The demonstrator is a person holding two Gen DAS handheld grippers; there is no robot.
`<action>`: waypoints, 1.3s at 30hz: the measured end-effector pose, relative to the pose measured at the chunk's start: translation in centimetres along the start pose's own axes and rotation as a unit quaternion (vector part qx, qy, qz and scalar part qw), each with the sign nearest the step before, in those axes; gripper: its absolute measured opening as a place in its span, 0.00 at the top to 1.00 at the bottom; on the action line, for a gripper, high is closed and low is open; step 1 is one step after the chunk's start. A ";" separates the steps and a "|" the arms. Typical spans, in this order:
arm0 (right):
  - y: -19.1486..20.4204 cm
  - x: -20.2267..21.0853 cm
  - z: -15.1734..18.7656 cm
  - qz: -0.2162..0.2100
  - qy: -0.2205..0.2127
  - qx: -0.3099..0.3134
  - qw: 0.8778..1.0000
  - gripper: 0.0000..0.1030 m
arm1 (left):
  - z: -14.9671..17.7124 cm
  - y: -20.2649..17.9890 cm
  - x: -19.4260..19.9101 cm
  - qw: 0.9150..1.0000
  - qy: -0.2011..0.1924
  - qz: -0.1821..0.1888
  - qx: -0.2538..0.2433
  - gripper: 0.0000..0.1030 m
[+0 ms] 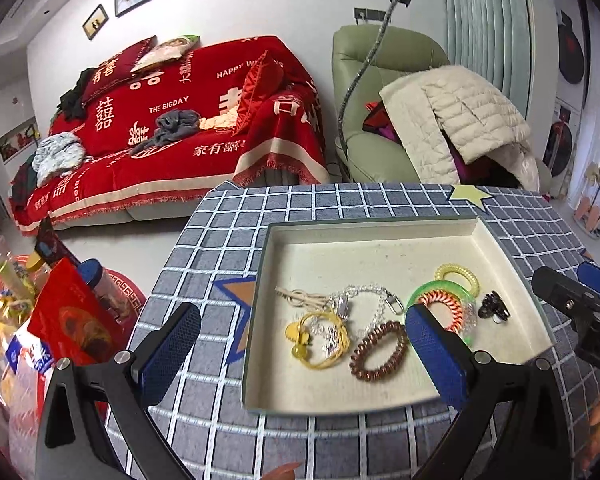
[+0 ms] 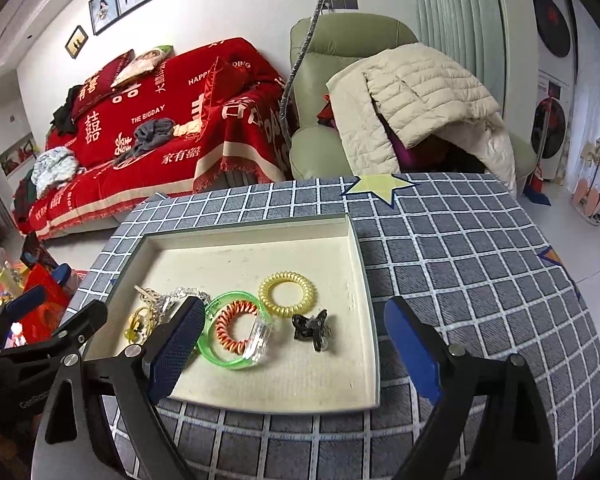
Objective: Organize jewelry
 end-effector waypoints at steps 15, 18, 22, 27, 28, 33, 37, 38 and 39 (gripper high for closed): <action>0.8 6.6 1.7 0.028 -0.039 0.038 0.998 0.10 | 2.5 0.9 6.2 1.000 -0.018 -0.004 0.015 0.00; 0.9 7.6 2.2 0.037 -0.044 0.044 0.997 0.10 | 2.9 0.8 7.1 1.000 -0.025 -0.007 0.010 0.00; 0.8 8.9 2.6 0.049 -0.051 0.048 0.996 0.10 | 3.4 0.6 8.2 0.999 -0.031 -0.011 0.004 0.00; 0.8 10.1 2.9 0.054 -0.058 0.048 0.996 0.10 | 4.0 0.3 9.3 0.999 -0.032 -0.010 0.004 0.00; 0.7 10.5 3.1 0.055 -0.061 0.044 0.996 0.10 | 4.1 0.3 9.4 0.999 -0.031 -0.009 0.006 0.00; 0.6 11.4 3.4 0.053 -0.064 0.034 0.996 0.10 | 4.1 0.1 10.3 0.999 -0.041 -0.015 0.002 0.00; 0.5 11.6 3.7 0.052 -0.064 0.032 0.996 0.10 | 4.0 -0.1 10.7 0.999 -0.042 -0.010 0.003 0.00; 0.5 11.8 3.7 0.051 -0.065 0.032 0.996 0.10 | 4.0 -0.1 10.8 0.999 -0.043 -0.011 0.003 0.00; 0.5 11.7 3.7 0.051 -0.065 0.032 0.996 0.10 | 4.0 -0.1 10.8 0.999 -0.043 -0.011 0.003 0.00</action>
Point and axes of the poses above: each gripper's, at about its wrist camera, not at the fingertips, and x roughly against the way its jaws point, y to its left, z to its underside, the point moved 10 cm from there along -x, roughly the way its jaws point, and after that the axes turned 14 degrees about -y, right-handed, at the moved point
